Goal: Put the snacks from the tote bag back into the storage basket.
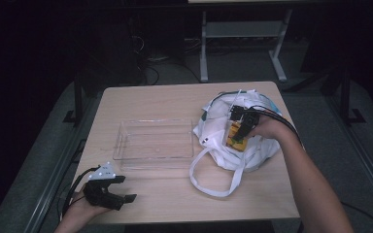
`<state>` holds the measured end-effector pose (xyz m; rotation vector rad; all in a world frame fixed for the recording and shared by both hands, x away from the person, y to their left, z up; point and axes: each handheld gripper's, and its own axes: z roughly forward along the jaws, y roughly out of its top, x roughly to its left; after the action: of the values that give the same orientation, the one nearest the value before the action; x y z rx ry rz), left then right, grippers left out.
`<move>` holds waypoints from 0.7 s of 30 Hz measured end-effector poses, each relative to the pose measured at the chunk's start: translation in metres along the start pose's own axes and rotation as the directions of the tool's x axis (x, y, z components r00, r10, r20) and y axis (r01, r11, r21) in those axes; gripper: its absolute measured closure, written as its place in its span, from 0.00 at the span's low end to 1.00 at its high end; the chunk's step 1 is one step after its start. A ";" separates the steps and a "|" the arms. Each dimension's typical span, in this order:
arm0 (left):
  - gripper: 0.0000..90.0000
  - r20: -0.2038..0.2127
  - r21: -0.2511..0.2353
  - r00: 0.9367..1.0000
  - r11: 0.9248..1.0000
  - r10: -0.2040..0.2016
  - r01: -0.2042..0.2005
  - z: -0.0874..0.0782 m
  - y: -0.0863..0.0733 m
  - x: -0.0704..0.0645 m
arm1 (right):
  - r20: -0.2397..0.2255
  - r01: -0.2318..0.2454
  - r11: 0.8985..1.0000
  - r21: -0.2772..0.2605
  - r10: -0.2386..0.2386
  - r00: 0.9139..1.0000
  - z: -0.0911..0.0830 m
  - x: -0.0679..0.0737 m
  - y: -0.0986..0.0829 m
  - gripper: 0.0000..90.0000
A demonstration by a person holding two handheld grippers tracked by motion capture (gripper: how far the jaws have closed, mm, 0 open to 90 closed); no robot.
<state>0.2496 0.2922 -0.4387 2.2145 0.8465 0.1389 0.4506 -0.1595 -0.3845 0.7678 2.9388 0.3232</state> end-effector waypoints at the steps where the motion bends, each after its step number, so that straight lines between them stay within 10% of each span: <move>1: 0.17 0.000 0.002 1.000 1.000 0.001 -0.001 0.000 0.000 0.000 | 0.001 0.001 1.000 0.000 -0.001 1.000 0.000 0.000 0.000 0.57; 21: 0.17 0.000 0.002 1.000 1.000 0.000 0.000 0.000 0.000 0.000 | 0.002 0.011 1.000 -0.028 -0.011 1.000 -0.015 0.002 -0.003 0.57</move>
<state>0.2498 0.2919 -0.4390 2.2163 0.8462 0.1381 0.4452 -0.1632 -0.3708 0.7483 2.9289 0.3611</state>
